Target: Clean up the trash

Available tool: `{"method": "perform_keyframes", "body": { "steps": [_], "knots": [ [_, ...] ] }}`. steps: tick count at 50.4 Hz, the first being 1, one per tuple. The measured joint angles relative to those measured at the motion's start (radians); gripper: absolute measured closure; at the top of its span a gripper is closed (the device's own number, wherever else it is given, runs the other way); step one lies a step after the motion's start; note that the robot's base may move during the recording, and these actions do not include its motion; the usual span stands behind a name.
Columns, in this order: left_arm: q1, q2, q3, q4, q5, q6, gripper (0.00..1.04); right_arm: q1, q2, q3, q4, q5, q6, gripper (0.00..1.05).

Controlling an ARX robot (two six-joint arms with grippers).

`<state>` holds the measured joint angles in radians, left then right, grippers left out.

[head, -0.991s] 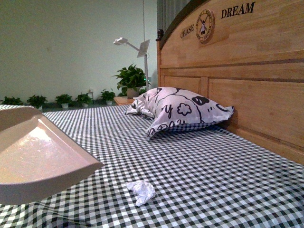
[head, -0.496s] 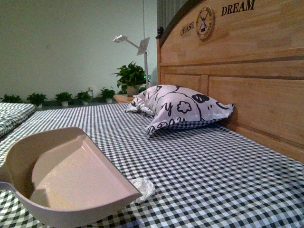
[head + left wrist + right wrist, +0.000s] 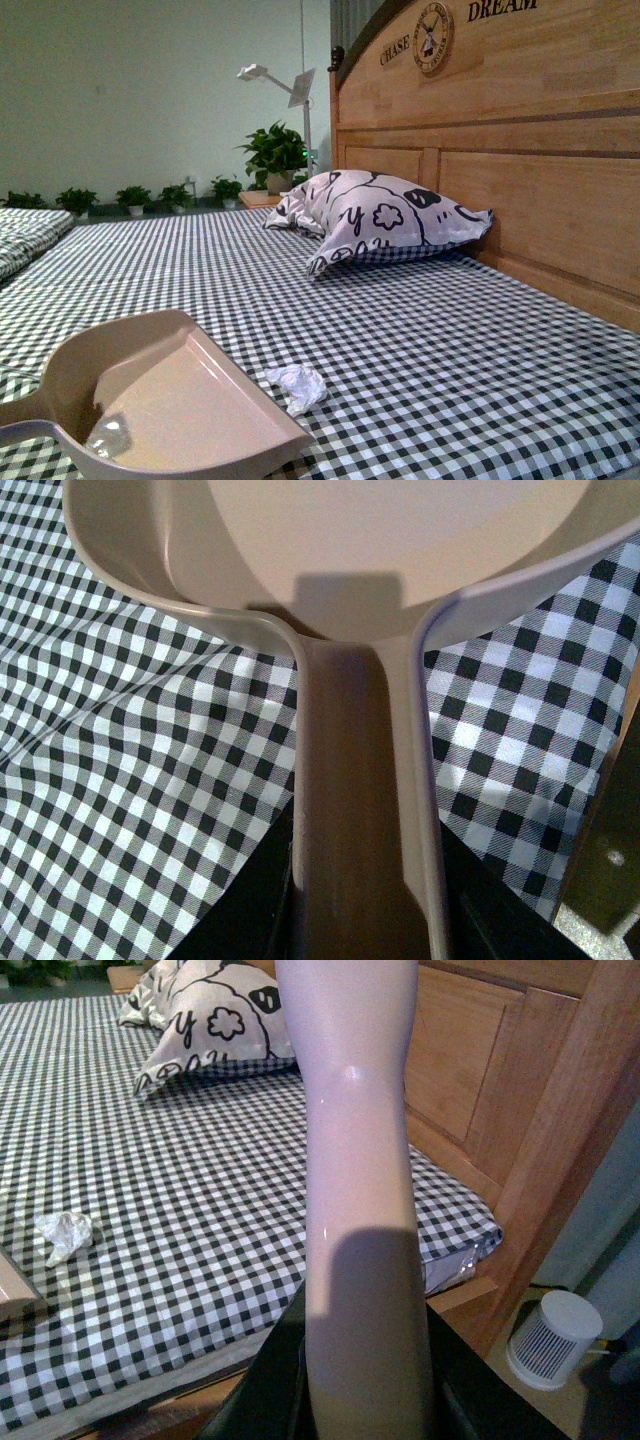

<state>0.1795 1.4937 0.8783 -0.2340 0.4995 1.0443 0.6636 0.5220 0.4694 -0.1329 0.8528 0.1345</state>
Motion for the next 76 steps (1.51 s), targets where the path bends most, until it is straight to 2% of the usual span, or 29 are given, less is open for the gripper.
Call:
{"method": "perform_keyframes", "body": {
  "steps": [42,76],
  "knots": [
    [-0.020,0.096,0.000,0.037,0.003,-0.013,0.78,0.000,0.000,0.000,0.000,0.000,0.000,0.84],
    [-0.021,0.116,0.017,-0.026,-0.002,-0.014,0.78,0.000,0.000,0.000,0.000,0.000,0.000,0.84]
  ]
}}
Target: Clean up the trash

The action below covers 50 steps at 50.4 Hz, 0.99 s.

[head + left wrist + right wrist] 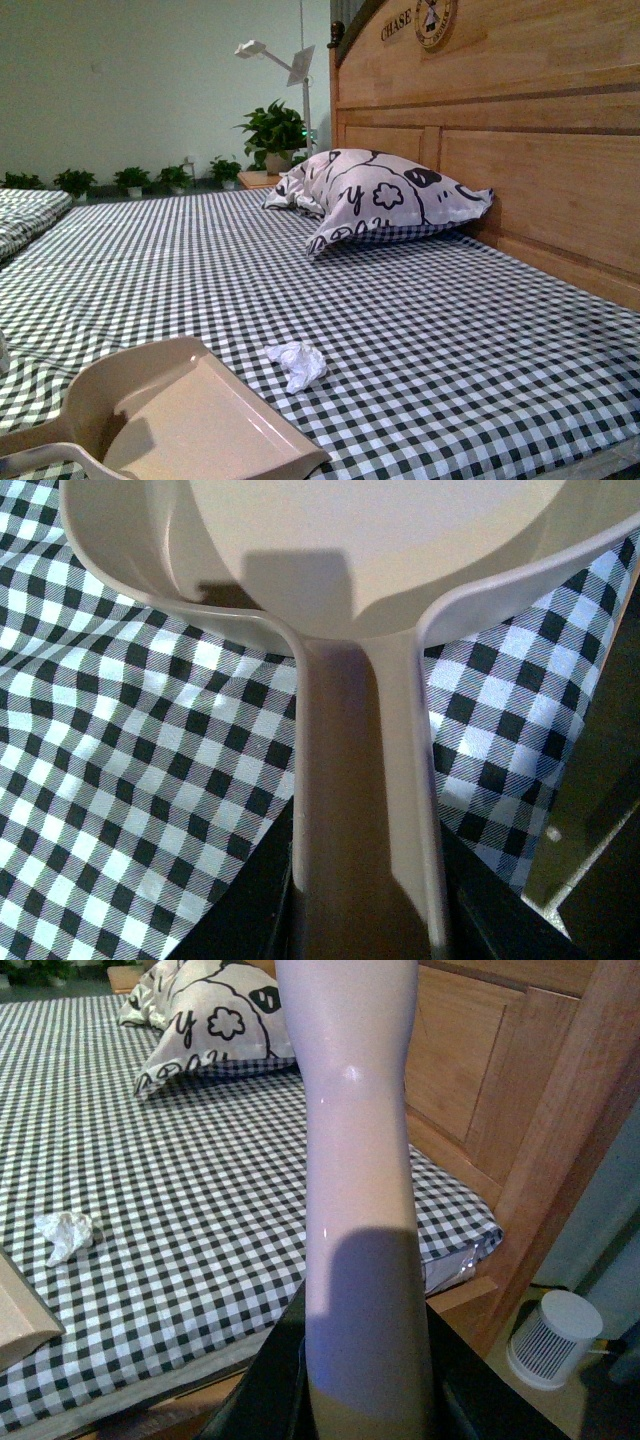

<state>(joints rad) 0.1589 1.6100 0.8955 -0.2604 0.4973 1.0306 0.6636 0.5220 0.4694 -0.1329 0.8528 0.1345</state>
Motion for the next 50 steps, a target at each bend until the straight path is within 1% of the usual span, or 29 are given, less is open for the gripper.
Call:
{"method": "perform_keyframes", "body": {
  "steps": [12,13,15,16,18,19,20,21,23,25,27,32,35,41,50],
  "knots": [
    [0.000,0.000,0.000,0.000,0.000,0.000,0.78,0.000,0.000,0.000,0.000,0.000,0.000,0.84],
    [0.000,0.000,0.000,0.000,0.000,0.000,0.78,-0.002,0.008,0.006,-0.023,-0.004,0.013,0.84],
    [0.000,0.000,0.000,0.000,0.000,0.000,0.78,-0.024,0.043,0.061,-0.168,-0.047,0.076,0.84],
    [0.000,0.000,0.000,0.000,-0.001,0.000,0.78,-0.050,0.072,0.093,-0.239,-0.095,0.113,0.84],
    [0.000,0.000,0.000,0.000,-0.001,0.000,0.78,-0.093,0.108,0.116,-0.288,-0.158,0.143,0.84],
    [0.000,0.000,0.000,0.000,-0.001,0.000,0.78,-0.131,0.135,0.121,-0.288,-0.204,0.159,0.84],
    [0.000,0.000,0.000,0.000,0.000,0.000,0.78,-0.159,0.155,0.126,-0.283,-0.230,0.164,0.84],
    [0.000,0.000,0.000,0.000,0.000,0.000,0.78,-0.198,0.184,0.133,-0.267,-0.286,0.166,0.84],
    [0.000,0.000,0.000,0.000,0.000,0.000,0.78,-0.264,0.242,0.153,-0.219,-0.361,0.163,0.84],
    [0.000,0.000,0.000,0.000,0.000,0.000,0.78,-0.320,0.311,0.185,-0.164,-0.421,0.157,0.84],
    [0.000,0.000,0.000,0.000,0.000,0.000,0.78,-0.349,0.372,0.217,-0.118,-0.459,0.146,0.84],
    [0.000,0.000,0.000,0.000,-0.001,0.001,0.78,-0.367,0.513,0.293,-0.022,-0.503,0.102,0.84],
    [0.000,0.000,0.000,0.000,0.000,0.000,0.78,-0.365,0.678,0.377,0.044,-0.552,0.043,0.84],
    [0.000,0.000,0.000,0.000,0.000,0.000,0.78,-0.353,0.849,0.465,0.066,-0.587,-0.008,0.84],
    [0.000,0.000,0.000,0.000,0.000,0.000,0.78,-0.333,1.069,0.594,0.091,-0.595,-0.089,0.84]
  ]
}}
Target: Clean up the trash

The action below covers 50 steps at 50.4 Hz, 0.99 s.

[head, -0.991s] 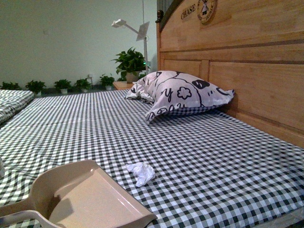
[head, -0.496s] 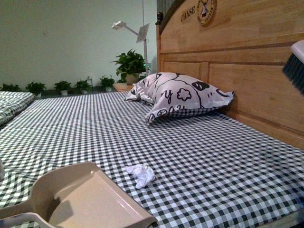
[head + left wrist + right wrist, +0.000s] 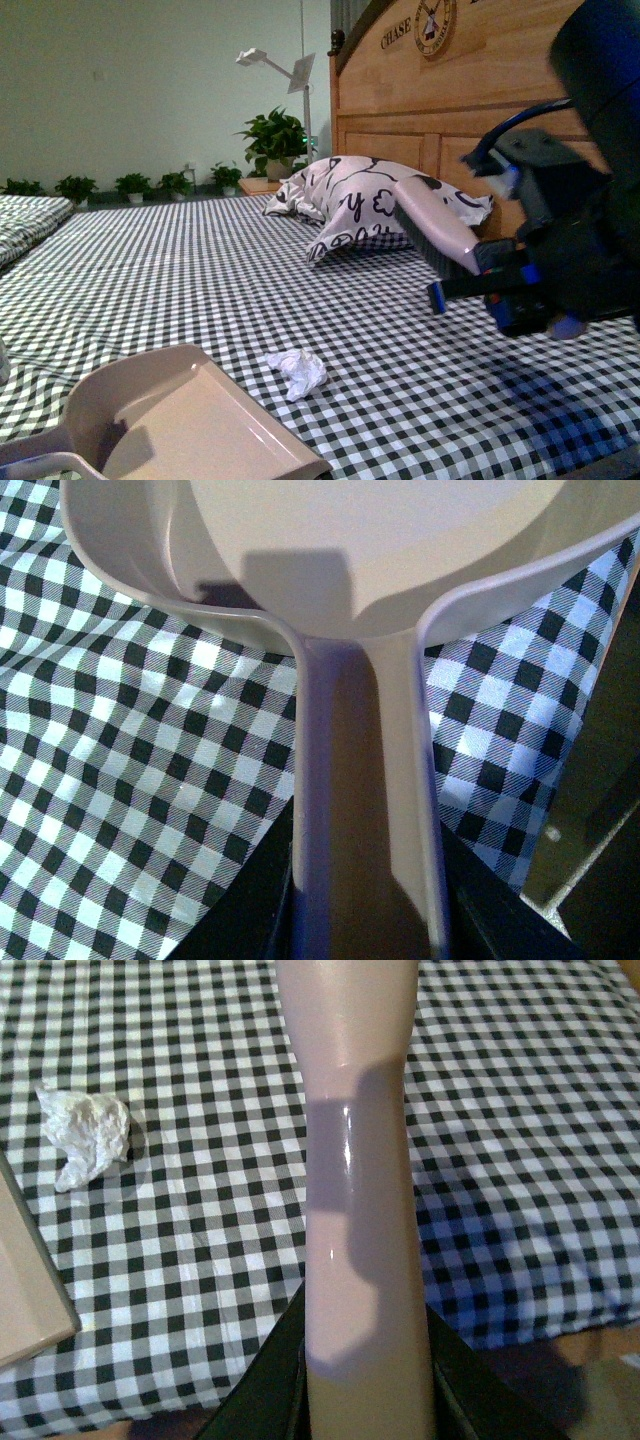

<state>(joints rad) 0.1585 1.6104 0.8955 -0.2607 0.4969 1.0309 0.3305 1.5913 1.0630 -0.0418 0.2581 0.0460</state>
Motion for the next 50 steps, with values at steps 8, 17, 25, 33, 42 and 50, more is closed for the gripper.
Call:
{"method": "perform_keyframes", "body": {
  "steps": [8,17,25,33,42,50],
  "knots": [
    [0.000,0.000,0.000,0.000,0.000,0.000,0.78,0.017,0.142,0.097,0.016,0.008,-0.054,0.84],
    [0.000,0.000,0.000,0.000,0.000,0.000,0.78,0.034,0.272,0.182,0.057,0.048,-0.134,0.84],
    [0.000,0.000,0.000,0.000,0.000,0.000,0.78,0.042,0.336,0.208,0.068,0.073,-0.154,0.84],
    [0.000,0.000,0.000,0.000,0.000,0.000,0.78,0.058,0.405,0.231,0.068,0.095,-0.169,0.84],
    [0.000,0.000,0.000,0.000,0.000,0.000,0.78,0.078,0.455,0.280,0.055,0.135,-0.175,0.84],
    [0.000,0.000,0.000,0.000,0.000,0.000,0.78,0.087,0.502,0.342,-0.032,0.181,-0.179,0.84]
  ]
}}
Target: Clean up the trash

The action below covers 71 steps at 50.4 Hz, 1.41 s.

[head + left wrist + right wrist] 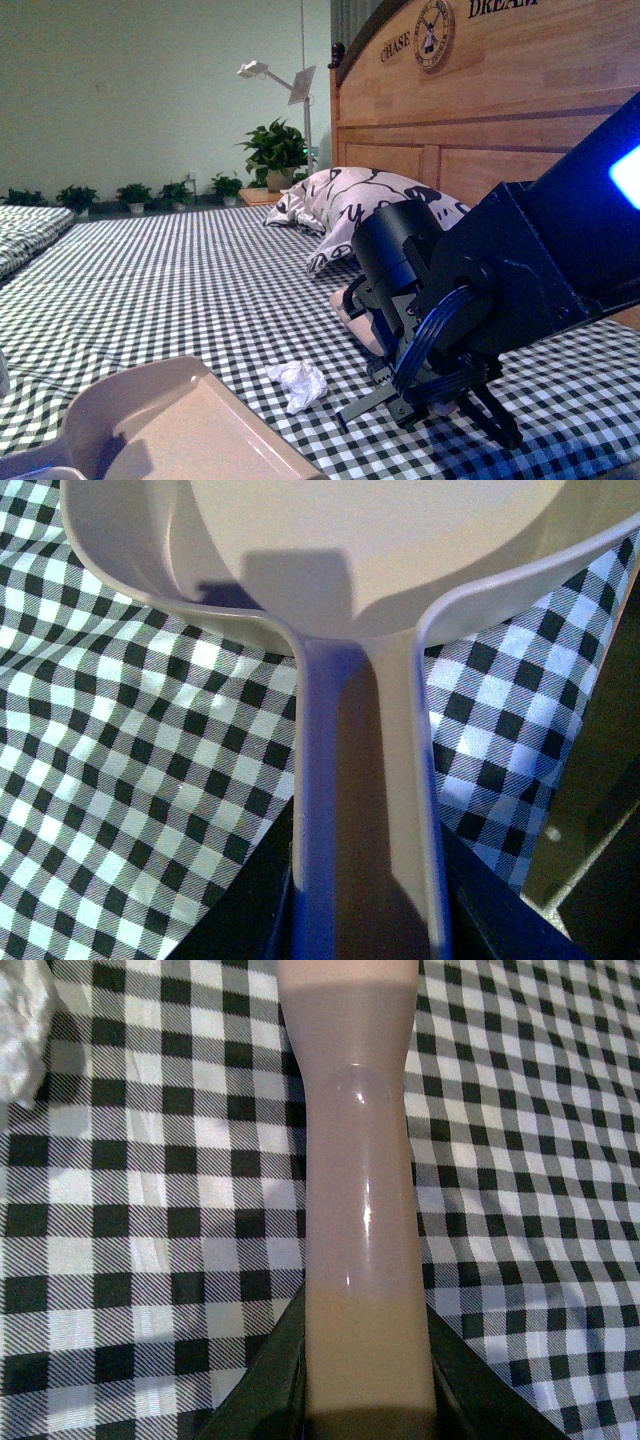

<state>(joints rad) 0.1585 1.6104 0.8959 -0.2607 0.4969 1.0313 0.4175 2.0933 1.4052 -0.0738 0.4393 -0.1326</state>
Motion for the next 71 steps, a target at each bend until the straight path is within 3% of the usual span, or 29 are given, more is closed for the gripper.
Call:
{"method": "perform_keyframes", "body": {
  "steps": [12,22,36,44,54,71],
  "knots": [
    [0.000,0.000,0.000,0.000,0.000,0.000,0.78,0.024,0.014,0.032,-0.094,-0.018,0.000,0.85],
    [0.000,0.000,0.000,0.000,0.000,0.000,0.78,0.040,0.006,0.017,-0.130,-0.091,0.043,0.85],
    [0.000,0.000,0.000,0.000,0.000,0.000,0.78,0.106,-0.123,-0.035,-0.221,-0.416,0.114,0.85],
    [0.000,0.000,0.000,0.000,0.000,0.000,0.78,0.135,-0.211,-0.065,-0.241,-0.549,0.123,0.85],
    [0.000,0.000,0.000,0.000,0.000,0.000,0.78,0.092,-0.272,-0.076,-0.205,-0.510,0.126,0.85],
    [0.000,0.000,0.000,0.000,0.000,0.000,0.78,-0.148,-0.357,-0.200,-0.026,-0.325,0.128,0.85]
  ]
}}
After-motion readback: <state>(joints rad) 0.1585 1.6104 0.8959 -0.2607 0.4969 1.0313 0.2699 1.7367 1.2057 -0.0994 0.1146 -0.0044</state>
